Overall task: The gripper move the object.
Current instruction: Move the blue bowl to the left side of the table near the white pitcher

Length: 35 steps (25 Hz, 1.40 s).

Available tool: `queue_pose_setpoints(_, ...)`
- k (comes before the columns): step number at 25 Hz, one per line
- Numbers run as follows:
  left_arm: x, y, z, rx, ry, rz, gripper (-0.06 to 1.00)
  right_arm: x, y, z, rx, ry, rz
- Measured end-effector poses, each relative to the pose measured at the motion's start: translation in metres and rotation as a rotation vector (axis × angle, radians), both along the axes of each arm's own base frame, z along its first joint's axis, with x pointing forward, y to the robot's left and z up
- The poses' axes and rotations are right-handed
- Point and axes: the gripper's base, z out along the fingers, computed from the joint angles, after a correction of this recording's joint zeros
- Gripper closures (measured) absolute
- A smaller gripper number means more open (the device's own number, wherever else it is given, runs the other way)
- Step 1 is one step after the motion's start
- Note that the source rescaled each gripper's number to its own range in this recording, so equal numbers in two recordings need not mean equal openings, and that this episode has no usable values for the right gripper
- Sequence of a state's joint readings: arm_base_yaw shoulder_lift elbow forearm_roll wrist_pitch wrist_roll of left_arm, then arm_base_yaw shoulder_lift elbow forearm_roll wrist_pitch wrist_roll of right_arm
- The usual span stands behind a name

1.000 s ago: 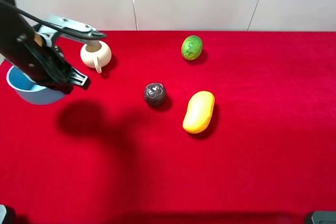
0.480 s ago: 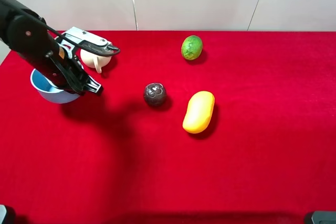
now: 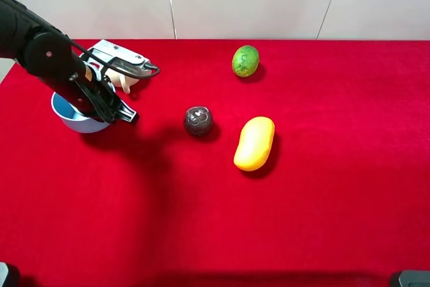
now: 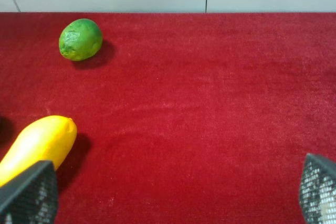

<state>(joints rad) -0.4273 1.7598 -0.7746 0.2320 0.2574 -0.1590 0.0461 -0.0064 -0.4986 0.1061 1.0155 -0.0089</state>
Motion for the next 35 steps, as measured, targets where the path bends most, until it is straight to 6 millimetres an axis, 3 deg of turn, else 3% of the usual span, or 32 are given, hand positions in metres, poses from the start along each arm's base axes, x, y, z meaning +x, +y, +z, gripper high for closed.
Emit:
queue_pose_setpoints(7,-0.003,0.001,-0.002,0.001,0.01,0.007,0.9,0.0,0.0,0.0,0.0,0.0,0.0)
queue_pose_setpoints(15,-0.011,0.005,-0.009,0.008,0.04,0.031,0.66,0.0,0.0,0.0,0.0,0.0,0.0)
queue_pose_setpoints(23,-0.009,0.003,-0.008,-0.012,0.013,0.026,0.58,0.0,0.0,0.0,0.0,0.0,0.0)
queue_pose_setpoints(30,-0.005,0.001,-0.005,-0.026,-0.009,0.024,0.37,0.0,0.0,0.0,0.0,0.0,0.0)
queue_pose_setpoints(35,0.003,-0.001,0.003,-0.015,-0.009,0.033,0.3,0.0,0.0,0.0,0.0,0.0,0.0)
